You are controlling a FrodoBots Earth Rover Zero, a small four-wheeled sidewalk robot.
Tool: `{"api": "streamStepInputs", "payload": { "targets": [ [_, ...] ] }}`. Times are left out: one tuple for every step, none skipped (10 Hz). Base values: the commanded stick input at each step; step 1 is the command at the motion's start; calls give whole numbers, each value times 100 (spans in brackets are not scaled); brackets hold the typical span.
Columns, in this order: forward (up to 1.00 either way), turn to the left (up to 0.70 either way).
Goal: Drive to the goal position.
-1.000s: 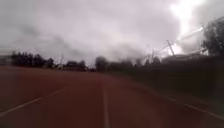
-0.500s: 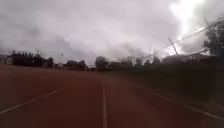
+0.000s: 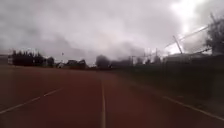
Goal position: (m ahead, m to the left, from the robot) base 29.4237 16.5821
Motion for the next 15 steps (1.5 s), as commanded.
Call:
{"api": "streamStepInputs", "payload": {
  "targets": [
    [70,0],
    [70,0],
    [70,0],
    [70,0],
    [70,0],
    [70,0],
    [70,0],
    [70,0],
    [70,0],
    [70,0],
    [70,0],
    [70,0],
    [70,0],
    [70,0],
    [70,0]
  ]
}}
